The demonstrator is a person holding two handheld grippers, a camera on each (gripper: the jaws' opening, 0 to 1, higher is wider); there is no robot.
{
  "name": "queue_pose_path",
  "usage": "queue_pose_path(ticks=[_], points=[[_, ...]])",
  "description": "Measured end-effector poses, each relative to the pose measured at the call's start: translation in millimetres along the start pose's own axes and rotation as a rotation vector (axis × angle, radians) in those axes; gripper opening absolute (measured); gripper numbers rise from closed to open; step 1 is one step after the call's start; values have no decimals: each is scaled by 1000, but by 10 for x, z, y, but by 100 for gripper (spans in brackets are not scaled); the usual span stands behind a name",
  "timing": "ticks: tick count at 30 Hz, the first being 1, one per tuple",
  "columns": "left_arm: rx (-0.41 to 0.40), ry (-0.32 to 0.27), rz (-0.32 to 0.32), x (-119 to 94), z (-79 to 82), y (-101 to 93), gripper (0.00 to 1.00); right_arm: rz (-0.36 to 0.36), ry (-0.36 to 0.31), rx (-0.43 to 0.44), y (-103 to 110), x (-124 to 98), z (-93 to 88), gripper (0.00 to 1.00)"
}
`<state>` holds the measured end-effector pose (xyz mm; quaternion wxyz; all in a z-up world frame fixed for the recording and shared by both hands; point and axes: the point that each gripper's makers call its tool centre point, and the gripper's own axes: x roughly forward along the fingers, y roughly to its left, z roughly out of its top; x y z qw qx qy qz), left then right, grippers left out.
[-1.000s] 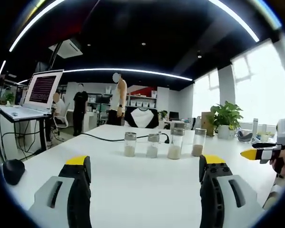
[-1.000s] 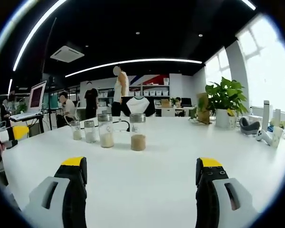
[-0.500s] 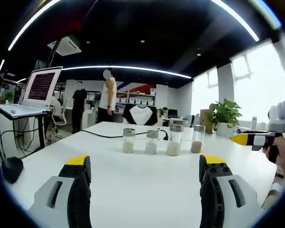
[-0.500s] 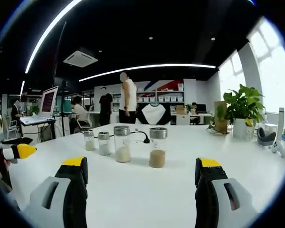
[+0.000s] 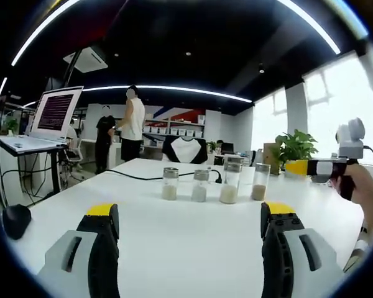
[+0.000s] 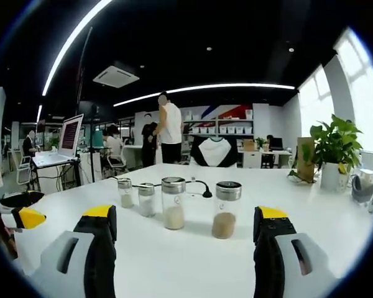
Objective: Rotate the seasoning bottle until the label or dispensing opening points toward the visible target arrow and the bottle remains upright within the marked orientation range
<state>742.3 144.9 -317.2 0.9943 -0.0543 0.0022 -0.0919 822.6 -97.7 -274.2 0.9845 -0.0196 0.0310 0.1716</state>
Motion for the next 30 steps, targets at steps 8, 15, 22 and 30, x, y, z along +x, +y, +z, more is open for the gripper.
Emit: queue_pose_path(ticks=[8,15,22,30], points=[[-2,-2,-1,5,9,0,100,35,-6,-13,60,213,96,92],[-4,0,-1,4,0,8,100,76,2,-28,103,452,132,88],[-7,-1,3,-3,-2,22,100,135,-8,-15,173,728,131,85],[-12,13,-15,14,-41,-34,100,195,12,-24,210,1107,57,79]])
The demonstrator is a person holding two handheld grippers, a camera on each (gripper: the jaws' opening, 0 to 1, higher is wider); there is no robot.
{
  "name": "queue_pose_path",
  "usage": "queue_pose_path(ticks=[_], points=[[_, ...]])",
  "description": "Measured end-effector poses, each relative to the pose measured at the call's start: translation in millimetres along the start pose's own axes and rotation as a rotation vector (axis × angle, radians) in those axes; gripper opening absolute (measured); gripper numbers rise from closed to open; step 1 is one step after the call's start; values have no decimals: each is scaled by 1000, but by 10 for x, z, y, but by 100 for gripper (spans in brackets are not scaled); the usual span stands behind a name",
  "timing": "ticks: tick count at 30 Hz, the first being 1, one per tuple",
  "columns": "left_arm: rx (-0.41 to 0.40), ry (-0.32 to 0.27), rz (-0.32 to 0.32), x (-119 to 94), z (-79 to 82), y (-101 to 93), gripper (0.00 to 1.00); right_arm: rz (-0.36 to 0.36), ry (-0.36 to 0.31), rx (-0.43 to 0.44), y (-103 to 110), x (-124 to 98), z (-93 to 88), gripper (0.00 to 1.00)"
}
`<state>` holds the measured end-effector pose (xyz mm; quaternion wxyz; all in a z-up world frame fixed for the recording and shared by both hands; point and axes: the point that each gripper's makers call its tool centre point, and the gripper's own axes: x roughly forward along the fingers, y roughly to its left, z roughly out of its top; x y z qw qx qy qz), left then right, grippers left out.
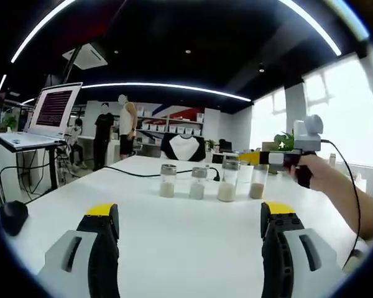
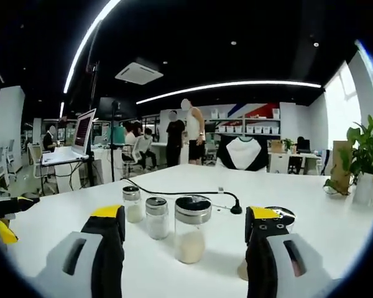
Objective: Rotate the seasoning bottle until the label or dispensing opening points toward the visible target arrow and the bottle remains upright within the marked orientation range
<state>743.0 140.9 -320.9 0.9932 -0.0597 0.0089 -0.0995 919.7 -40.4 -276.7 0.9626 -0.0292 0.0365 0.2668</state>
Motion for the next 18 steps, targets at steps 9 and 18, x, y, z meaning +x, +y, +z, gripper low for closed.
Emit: queue_pose_path(ticks=[9,18], points=[[-1,-7,6,-14,2,19,100,31,24,3,-105,210,-127,75],[-11,-8,2,-33,-12,30,100,63,-3,-9,-117,403,-204,65]])
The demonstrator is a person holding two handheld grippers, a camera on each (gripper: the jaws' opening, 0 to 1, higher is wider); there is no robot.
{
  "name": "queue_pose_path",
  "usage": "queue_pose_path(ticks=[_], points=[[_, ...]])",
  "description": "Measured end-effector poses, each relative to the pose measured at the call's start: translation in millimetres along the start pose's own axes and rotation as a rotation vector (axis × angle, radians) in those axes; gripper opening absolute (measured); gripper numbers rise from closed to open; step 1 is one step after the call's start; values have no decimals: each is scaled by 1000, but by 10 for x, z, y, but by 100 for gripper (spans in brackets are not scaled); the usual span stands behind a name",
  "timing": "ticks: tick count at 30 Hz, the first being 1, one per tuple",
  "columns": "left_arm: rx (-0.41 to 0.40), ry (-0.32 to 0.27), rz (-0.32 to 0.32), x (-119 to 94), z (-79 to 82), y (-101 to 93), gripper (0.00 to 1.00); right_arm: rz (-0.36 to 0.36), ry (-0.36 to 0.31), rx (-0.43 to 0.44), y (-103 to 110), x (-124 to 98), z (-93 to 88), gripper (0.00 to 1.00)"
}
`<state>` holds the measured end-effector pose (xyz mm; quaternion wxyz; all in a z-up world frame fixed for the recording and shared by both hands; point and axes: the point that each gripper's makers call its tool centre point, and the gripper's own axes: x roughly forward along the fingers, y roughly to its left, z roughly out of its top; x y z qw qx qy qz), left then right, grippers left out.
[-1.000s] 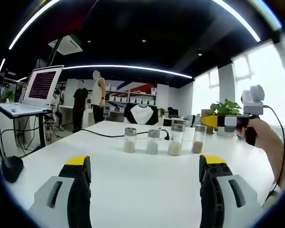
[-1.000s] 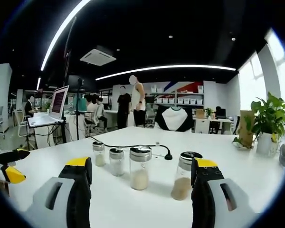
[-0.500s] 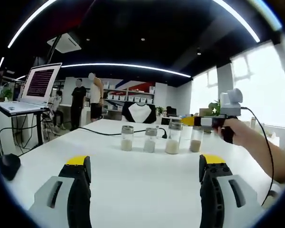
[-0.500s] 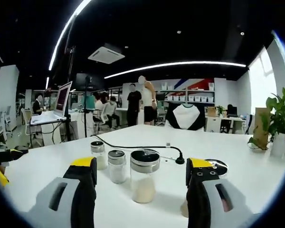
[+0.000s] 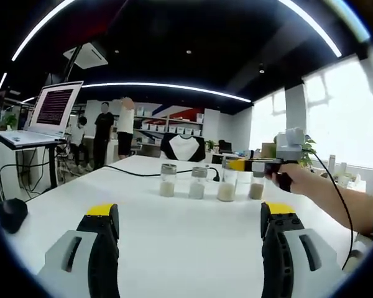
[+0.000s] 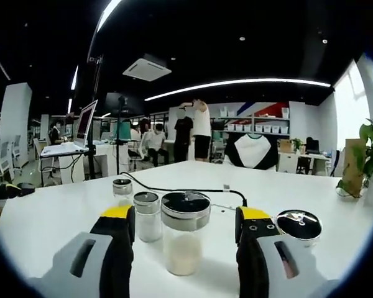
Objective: Rotate the seasoning bottle until the label or dispensing opening points toward the visible target arrow and the bottle remains upright within the marked orientation range
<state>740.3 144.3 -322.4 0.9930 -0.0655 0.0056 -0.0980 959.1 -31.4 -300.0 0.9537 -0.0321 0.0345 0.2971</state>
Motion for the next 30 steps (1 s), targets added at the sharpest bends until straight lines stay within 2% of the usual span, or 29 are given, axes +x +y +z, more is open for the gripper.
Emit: queue_pose_path(ticks=[2,11,16,23,26,30], points=[[9,-12,-8,-8,4,-3,100,1,-5,26,-12,35,1,62],[6,-5,-10,-16,-9,-12,100,-1,12,-10,0,168,-40,57],[2,2,-14,-14,-27,-34,100,5,14,-24,28,197,-19,47],[4,6,-13,-30,-22,-42,99,6,31,50,58,250,-115,39],[4,5,-8,-40,-12,-25,99,8,28,67,69,248,-133,40],[4,3,-2,-31,3,-4,99,7,34,36,79,257,-131,39]])
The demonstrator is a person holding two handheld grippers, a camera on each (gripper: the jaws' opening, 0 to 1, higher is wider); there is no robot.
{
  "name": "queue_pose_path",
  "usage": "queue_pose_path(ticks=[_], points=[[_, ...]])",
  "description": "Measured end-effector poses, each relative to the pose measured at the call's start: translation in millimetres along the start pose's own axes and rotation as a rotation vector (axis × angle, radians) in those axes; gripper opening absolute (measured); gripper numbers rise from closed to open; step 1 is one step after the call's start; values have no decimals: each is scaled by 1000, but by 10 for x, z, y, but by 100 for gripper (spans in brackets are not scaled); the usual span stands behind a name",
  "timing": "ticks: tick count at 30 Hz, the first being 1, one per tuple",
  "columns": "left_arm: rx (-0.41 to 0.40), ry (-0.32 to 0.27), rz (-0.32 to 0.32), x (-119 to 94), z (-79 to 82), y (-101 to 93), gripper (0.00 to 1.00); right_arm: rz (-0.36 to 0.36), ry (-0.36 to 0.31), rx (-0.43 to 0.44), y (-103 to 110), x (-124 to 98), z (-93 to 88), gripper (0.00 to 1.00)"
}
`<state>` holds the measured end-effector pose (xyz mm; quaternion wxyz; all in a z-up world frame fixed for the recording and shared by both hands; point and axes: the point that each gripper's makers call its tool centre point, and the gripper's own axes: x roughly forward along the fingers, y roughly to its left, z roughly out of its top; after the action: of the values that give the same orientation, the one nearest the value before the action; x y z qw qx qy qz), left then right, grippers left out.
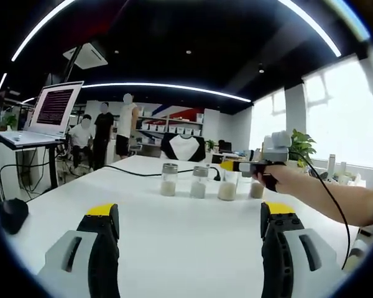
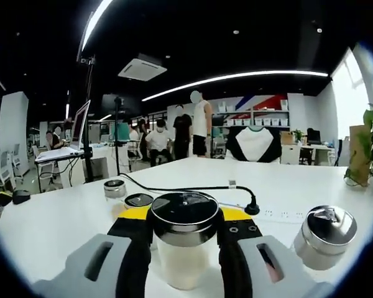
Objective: Rotate the seasoning bottle until the label or dispensing opening points toward the visible target arrow and the bottle remains upright within the marked orientation range
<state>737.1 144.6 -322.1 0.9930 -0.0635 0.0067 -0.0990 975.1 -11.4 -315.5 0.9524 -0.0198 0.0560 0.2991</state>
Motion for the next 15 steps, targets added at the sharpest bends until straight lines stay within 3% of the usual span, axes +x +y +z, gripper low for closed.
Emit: queue_pose_path(ticks=[15], points=[[-2,3,4,18,0,27,99,-11,-5,4,-43,38,12,39]])
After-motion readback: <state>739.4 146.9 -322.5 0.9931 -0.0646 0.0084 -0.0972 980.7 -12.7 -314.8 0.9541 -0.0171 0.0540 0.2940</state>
